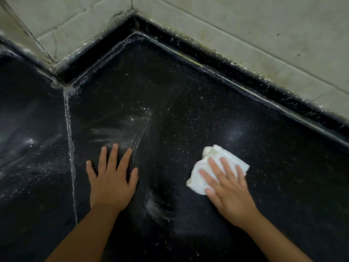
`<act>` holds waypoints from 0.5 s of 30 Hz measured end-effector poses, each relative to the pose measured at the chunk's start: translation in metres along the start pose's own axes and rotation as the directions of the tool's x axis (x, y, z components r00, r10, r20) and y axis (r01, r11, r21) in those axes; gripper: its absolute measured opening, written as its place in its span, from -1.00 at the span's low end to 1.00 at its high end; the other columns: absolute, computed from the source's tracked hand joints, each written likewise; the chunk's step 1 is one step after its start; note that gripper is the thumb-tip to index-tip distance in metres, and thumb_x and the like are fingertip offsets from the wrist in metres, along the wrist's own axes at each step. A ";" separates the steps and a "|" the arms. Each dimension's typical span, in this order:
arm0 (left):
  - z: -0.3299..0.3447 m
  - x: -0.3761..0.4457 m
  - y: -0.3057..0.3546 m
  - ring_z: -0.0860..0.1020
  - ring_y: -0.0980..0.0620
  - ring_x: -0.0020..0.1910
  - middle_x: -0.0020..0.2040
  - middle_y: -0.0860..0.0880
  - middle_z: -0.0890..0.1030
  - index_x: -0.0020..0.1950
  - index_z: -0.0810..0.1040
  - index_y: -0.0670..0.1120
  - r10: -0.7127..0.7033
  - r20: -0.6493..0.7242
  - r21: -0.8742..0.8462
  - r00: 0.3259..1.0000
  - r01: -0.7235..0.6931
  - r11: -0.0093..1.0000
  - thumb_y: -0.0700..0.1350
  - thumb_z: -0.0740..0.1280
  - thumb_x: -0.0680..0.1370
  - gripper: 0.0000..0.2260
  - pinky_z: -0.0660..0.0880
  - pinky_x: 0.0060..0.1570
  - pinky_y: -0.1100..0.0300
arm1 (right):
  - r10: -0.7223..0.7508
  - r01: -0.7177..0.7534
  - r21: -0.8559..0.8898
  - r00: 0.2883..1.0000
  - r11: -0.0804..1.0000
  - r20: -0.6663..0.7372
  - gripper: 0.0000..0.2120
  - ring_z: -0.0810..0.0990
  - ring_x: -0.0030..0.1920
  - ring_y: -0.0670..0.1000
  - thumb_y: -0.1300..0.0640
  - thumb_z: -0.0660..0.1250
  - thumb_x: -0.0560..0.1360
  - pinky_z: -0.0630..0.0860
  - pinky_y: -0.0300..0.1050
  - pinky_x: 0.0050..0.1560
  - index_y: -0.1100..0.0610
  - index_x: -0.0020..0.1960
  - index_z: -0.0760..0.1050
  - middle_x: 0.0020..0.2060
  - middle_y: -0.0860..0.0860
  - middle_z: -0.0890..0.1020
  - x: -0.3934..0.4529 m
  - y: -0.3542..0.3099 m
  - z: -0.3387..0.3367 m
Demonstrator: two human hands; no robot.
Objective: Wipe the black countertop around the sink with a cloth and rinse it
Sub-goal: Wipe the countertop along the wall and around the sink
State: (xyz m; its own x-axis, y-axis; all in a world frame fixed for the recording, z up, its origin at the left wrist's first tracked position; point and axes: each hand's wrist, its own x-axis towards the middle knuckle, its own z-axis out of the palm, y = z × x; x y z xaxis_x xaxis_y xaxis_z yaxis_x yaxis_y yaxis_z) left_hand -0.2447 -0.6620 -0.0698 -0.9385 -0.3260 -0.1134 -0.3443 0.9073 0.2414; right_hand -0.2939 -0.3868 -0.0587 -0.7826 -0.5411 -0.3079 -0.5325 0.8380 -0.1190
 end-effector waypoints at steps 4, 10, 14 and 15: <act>0.001 0.000 -0.001 0.03 -0.09 0.46 0.46 -0.14 0.22 0.41 0.32 -0.04 0.010 0.002 -0.004 1.000 -0.010 1.000 0.19 -0.13 0.48 -0.40 -0.14 0.36 -0.23 | 0.377 -0.375 0.122 0.926 0.919 0.006 -0.41 -0.21 0.50 0.02 -0.31 -0.35 0.50 -0.17 0.11 0.42 -0.14 0.48 -0.14 0.46 -0.16 -0.22 0.032 0.048 -0.029; 0.004 0.001 -0.002 0.04 -0.09 0.47 0.46 -0.13 0.23 0.42 0.30 -0.02 0.005 -0.006 0.012 1.000 -0.005 1.000 0.17 -0.11 0.49 -0.43 -0.17 0.35 -0.19 | 0.449 -0.441 0.162 0.894 0.883 -0.013 -0.53 -0.23 0.50 0.12 -0.06 -0.13 0.63 -0.20 0.21 0.42 -0.06 0.52 -0.10 0.51 -0.02 -0.19 0.164 0.061 -0.075; 0.009 0.002 -0.006 0.13 -0.14 0.38 0.36 -0.19 0.40 0.33 0.42 -0.08 0.059 -0.061 0.093 0.996 -0.053 0.994 0.11 -0.01 0.54 -0.52 0.01 0.32 -0.26 | 0.365 -0.358 0.152 0.931 0.921 -0.023 -0.52 -0.25 0.49 0.14 -0.07 -0.16 0.63 -0.22 0.22 0.42 -0.04 0.52 -0.14 0.51 -0.01 -0.22 0.231 0.036 -0.089; 0.010 0.002 -0.008 0.15 -0.14 0.37 0.35 -0.19 0.41 0.32 0.42 -0.07 0.066 -0.074 0.113 0.995 -0.057 0.992 0.13 -0.05 0.57 -0.52 0.01 0.33 -0.25 | 0.345 -0.338 0.155 0.938 0.928 -0.018 -0.52 -0.26 0.49 0.14 -0.07 -0.16 0.63 -0.22 0.22 0.42 -0.04 0.52 -0.15 0.51 -0.01 -0.23 0.243 0.028 -0.092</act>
State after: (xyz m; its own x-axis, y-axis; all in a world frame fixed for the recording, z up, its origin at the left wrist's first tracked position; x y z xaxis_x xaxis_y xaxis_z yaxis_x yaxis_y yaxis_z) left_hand -0.2435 -0.6669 -0.0810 -0.9584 -0.2841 -0.0260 -0.2850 0.9488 0.1366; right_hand -0.5289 -0.5014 -0.0500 -0.9240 -0.2201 -0.3127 -0.1799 0.9718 -0.1524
